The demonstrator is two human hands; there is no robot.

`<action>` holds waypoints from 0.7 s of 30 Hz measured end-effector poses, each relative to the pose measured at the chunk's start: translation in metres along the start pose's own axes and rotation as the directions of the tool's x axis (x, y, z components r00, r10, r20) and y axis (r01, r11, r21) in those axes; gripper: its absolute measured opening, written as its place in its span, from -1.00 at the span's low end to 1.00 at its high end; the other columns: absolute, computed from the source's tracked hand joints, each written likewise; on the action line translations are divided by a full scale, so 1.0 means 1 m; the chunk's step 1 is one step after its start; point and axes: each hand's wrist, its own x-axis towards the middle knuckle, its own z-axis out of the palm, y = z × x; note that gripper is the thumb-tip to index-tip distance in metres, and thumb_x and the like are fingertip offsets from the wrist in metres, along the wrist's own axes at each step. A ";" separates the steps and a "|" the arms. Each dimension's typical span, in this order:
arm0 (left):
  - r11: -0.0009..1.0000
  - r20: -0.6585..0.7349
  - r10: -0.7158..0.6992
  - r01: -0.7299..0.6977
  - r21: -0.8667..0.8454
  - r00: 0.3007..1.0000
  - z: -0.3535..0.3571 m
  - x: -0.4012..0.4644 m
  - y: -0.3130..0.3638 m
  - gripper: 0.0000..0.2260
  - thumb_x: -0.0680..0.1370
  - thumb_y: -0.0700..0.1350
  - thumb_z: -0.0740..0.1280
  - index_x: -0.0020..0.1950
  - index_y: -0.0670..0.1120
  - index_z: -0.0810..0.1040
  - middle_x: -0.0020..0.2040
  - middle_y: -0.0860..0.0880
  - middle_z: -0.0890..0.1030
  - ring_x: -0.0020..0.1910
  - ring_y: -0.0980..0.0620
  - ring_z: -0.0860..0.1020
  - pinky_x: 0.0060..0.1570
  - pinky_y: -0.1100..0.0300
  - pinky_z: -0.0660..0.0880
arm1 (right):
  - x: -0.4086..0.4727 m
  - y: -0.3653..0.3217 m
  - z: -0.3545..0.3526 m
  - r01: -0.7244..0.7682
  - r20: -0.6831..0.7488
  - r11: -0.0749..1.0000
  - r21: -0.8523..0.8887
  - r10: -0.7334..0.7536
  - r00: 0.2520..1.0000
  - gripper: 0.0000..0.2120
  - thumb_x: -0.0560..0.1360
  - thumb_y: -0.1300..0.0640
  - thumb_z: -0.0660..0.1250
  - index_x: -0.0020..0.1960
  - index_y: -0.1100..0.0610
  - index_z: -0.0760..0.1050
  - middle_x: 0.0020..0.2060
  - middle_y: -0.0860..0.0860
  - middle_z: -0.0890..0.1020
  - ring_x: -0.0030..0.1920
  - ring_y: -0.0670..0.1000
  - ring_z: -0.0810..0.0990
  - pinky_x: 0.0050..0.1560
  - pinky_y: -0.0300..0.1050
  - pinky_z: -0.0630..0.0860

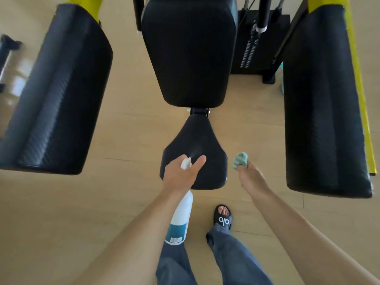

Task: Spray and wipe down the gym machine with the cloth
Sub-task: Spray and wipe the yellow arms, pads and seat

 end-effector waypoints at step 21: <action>0.967 0.115 -0.248 0.239 0.085 0.962 0.002 0.076 -0.088 -0.44 0.55 0.46 0.21 0.06 -0.06 0.41 -0.31 -0.01 0.51 -0.39 0.11 0.49 -0.36 0.30 0.38 | 0.048 -0.015 0.063 0.158 -0.177 0.928 0.338 -0.102 0.979 -0.64 0.55 0.22 0.05 0.11 -0.06 0.55 -0.09 -0.09 0.63 -0.08 0.04 0.54 -0.12 -0.05 0.44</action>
